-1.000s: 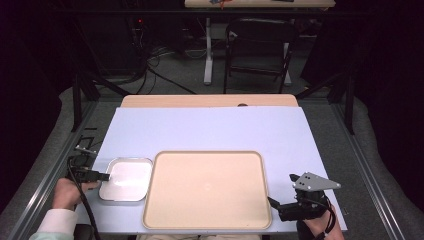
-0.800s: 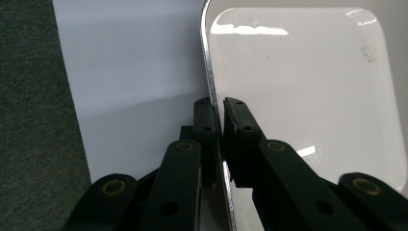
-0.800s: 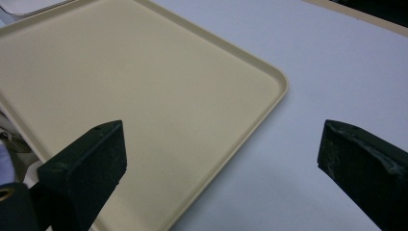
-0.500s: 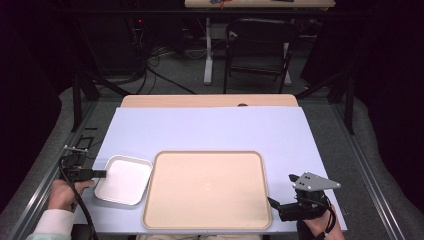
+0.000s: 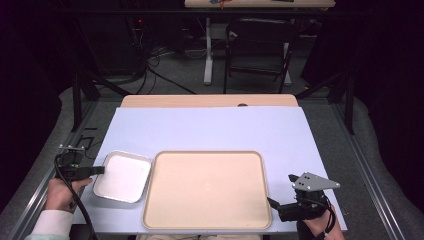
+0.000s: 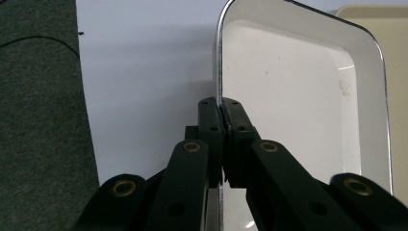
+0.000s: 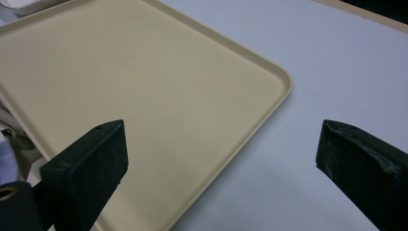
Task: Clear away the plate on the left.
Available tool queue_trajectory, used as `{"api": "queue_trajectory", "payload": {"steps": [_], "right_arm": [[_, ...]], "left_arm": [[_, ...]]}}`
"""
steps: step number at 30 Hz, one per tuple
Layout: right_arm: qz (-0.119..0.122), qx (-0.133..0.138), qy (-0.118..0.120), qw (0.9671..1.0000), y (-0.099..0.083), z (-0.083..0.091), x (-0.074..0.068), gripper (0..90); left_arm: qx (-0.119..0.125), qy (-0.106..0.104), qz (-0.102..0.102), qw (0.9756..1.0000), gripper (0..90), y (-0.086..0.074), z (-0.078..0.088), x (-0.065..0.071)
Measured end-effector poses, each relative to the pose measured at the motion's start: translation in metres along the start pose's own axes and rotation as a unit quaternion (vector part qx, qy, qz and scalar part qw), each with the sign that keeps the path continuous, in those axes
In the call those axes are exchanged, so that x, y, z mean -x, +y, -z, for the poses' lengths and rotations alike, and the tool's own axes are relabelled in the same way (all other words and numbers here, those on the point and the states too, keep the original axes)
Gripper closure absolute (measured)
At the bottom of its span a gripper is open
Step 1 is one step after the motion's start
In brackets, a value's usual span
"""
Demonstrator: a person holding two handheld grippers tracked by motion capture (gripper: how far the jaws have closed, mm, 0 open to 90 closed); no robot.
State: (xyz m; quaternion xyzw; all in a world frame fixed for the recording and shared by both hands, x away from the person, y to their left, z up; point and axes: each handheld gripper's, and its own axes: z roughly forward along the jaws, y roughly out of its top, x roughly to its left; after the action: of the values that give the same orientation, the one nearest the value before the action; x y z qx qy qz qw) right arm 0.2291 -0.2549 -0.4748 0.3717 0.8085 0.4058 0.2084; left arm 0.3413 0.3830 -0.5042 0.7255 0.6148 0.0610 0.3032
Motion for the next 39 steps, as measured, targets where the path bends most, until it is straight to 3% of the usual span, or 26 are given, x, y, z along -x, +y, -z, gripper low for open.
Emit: {"api": "queue_trajectory", "payload": {"steps": [16,29,39], "right_arm": [[0.000,-0.005,0.000,1.0000,0.000,-0.001,0.000,3.6],[-0.005,-0.015,-0.005,0.9999,0.002,-0.003,0.000,2.7],[-0.014,-0.025,-0.015,0.9995,0.006,-0.009,0.000,2.1]], "left_arm": [[0.046,-0.009,-0.012,0.9988,88.2,0.004,0.016,0.012],[0.078,-0.024,-0.033,0.9961,88.2,0.009,0.020,0.033],[0.069,-0.033,-0.056,0.9955,88.2,0.012,0.015,0.051]]}}
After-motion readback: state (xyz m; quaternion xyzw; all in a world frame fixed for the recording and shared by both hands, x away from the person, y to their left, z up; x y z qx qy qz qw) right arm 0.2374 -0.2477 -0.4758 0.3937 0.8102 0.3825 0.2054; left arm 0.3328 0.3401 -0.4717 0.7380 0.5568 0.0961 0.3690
